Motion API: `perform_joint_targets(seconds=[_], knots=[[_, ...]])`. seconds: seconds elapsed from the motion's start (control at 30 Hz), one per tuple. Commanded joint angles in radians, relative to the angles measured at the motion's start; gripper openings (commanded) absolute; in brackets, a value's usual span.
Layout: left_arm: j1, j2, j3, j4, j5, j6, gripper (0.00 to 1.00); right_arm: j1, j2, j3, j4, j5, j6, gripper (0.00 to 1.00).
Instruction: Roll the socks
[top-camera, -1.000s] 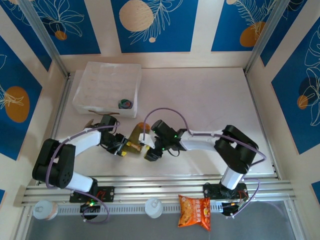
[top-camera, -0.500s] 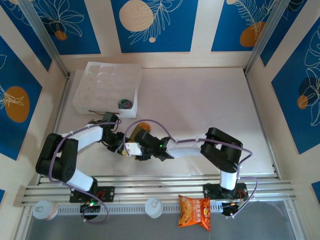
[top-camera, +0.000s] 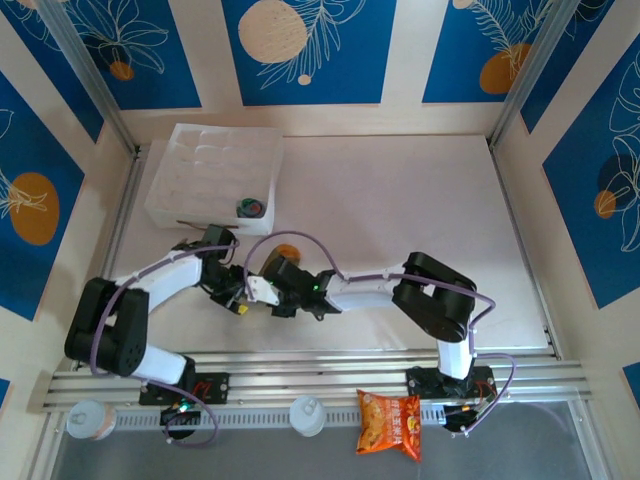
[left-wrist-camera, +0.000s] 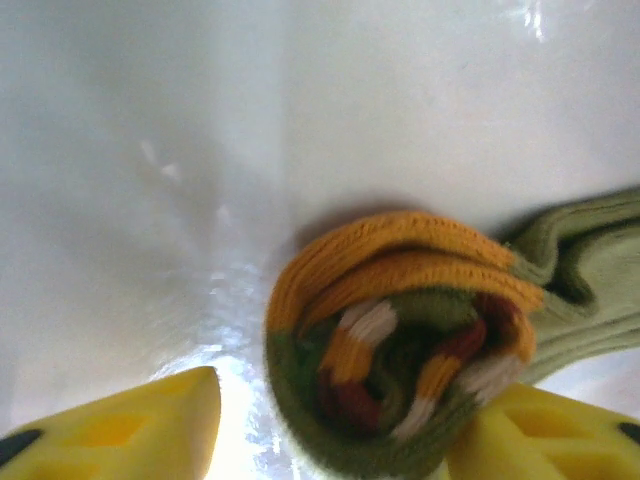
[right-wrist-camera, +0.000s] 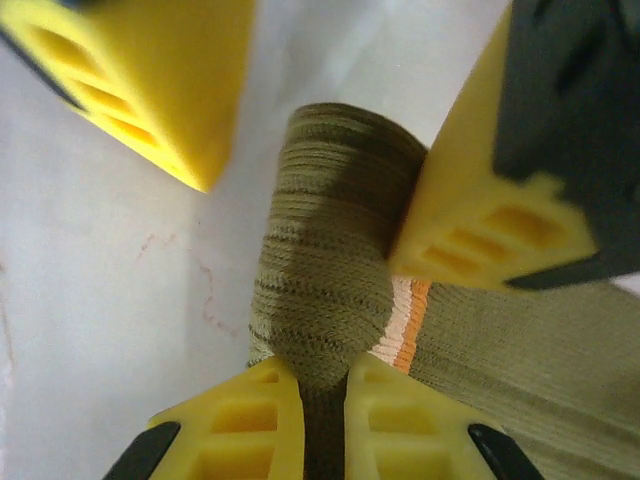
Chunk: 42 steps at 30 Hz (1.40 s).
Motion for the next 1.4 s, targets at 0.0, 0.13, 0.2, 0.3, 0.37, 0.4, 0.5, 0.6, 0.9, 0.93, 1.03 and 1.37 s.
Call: perform_joint_targets(seconds=[0.0,0.13,0.2,0.3,0.37,0.4,0.5,0.6,0.9,0.93,1.03,1.37], knots=[[-0.004,-0.112,-0.002,-0.111,-0.109,-0.040,0.65,-0.078,0.065,-0.094,-0.180,-0.125,0.198,0.00],[-0.002,-0.188,0.020,-0.106,-0.117,-0.052,0.70,-0.134,0.080,-0.168,-0.132,-0.281,0.283,0.00],[-0.003,-0.196,0.034,-0.114,-0.116,-0.038,0.71,-0.155,0.087,-0.199,-0.099,-0.332,0.317,0.00],[-0.004,-0.196,0.045,-0.110,-0.105,-0.004,0.71,-0.193,0.106,-0.225,-0.067,-0.408,0.370,0.00],[-0.005,-0.193,0.040,-0.086,-0.089,0.013,0.69,-0.221,0.122,-0.237,-0.049,-0.457,0.403,0.00],[-0.006,-0.189,0.031,-0.054,-0.071,0.022,0.67,-0.237,0.131,-0.241,-0.041,-0.480,0.418,0.00],[-0.015,-0.166,0.026,-0.013,-0.048,0.043,0.64,-0.279,0.168,-0.229,-0.051,-0.541,0.450,0.00],[-0.039,-0.131,0.026,0.032,-0.031,0.064,0.61,-0.312,0.215,-0.182,-0.110,-0.597,0.471,0.00],[-0.121,-0.033,0.041,0.097,-0.058,0.082,0.56,-0.393,0.311,-0.045,-0.281,-0.680,0.531,0.00],[-0.126,-0.020,0.045,0.101,-0.062,0.083,0.56,-0.397,0.318,-0.033,-0.293,-0.689,0.530,0.00],[-0.138,0.028,0.057,0.119,-0.077,0.089,0.55,-0.407,0.343,-0.001,-0.329,-0.716,0.532,0.00],[-0.167,0.241,0.094,0.027,-0.160,0.088,0.51,-0.417,0.361,0.083,-0.408,-0.685,0.480,0.00]])
